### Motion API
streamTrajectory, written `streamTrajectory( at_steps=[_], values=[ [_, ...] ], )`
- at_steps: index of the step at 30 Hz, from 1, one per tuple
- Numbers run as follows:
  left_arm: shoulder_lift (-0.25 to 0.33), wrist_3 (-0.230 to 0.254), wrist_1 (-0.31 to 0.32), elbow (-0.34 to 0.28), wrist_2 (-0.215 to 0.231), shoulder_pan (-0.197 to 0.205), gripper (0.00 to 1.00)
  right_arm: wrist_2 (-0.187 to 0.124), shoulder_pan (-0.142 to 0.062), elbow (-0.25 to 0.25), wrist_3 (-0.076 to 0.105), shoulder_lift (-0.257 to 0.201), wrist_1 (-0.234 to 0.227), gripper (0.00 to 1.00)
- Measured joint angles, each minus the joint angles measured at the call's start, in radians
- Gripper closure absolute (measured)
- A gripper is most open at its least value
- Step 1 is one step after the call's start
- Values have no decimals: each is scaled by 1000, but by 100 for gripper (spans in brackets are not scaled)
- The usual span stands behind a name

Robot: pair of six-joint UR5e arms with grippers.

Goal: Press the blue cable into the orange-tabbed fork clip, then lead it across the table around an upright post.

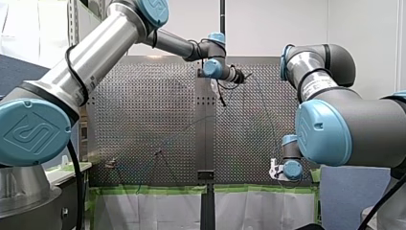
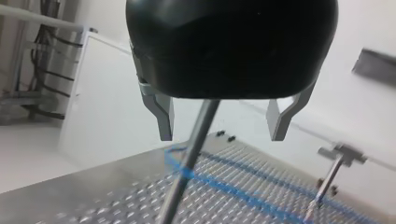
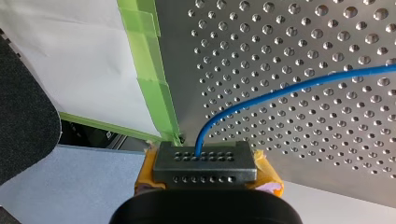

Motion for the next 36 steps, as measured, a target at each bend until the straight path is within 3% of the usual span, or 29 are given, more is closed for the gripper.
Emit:
streamTrajectory(
  at_steps=[8,16,36],
  values=[
    [34,18,-34,0,67,-10,2,0,0,0,0,0,0,100],
    [51,76,-83,0,71,-18,2,0,0,0,0,0,0,100],
    [52,233,-95,0,-49,-24,2,0,4,-10,-5,0,17,100]
  ],
)
